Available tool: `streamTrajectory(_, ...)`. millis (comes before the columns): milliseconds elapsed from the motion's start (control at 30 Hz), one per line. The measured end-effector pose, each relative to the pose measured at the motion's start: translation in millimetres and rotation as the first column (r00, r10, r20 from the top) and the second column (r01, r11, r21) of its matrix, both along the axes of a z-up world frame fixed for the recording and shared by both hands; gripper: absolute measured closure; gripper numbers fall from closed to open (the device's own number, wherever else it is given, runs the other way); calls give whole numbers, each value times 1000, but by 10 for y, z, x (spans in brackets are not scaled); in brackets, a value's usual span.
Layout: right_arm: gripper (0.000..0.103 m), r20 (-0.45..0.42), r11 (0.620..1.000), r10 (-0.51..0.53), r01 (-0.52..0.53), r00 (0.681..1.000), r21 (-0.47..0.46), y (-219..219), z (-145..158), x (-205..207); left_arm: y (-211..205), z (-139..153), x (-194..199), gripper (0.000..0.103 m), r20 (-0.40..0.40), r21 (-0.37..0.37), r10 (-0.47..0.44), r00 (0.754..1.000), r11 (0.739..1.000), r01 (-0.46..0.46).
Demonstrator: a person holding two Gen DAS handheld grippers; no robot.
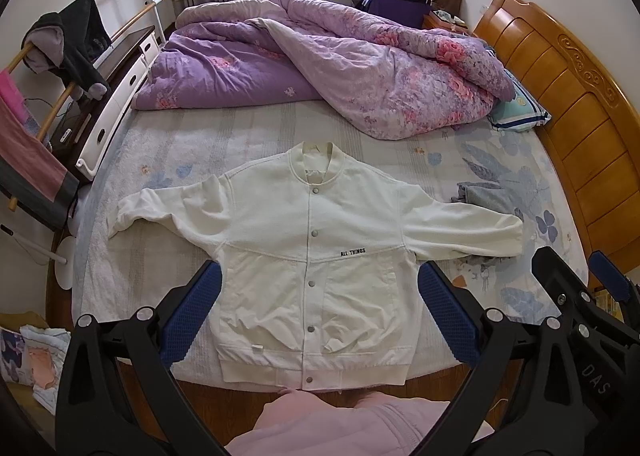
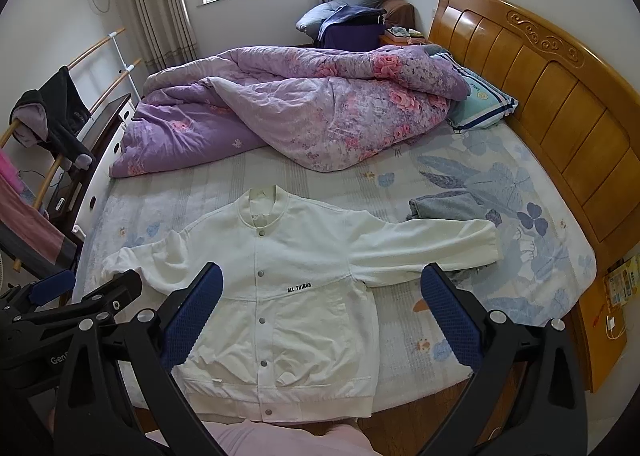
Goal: Fold large clothes
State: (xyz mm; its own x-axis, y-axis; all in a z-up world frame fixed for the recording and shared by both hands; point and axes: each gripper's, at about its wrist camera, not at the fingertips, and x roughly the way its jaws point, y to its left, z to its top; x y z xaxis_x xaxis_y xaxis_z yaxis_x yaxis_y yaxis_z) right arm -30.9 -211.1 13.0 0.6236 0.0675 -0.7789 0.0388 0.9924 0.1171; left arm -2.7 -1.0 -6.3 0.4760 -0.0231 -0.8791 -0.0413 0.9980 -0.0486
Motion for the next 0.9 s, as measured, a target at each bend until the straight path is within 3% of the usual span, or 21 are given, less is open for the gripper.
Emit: streamTrajectory(900, 7, -15, 1000, 2, -2, 1000, -10, -22, -36, -84, -17, -96, -121, 5, -21, -9, 1, 1000, 1000, -1)
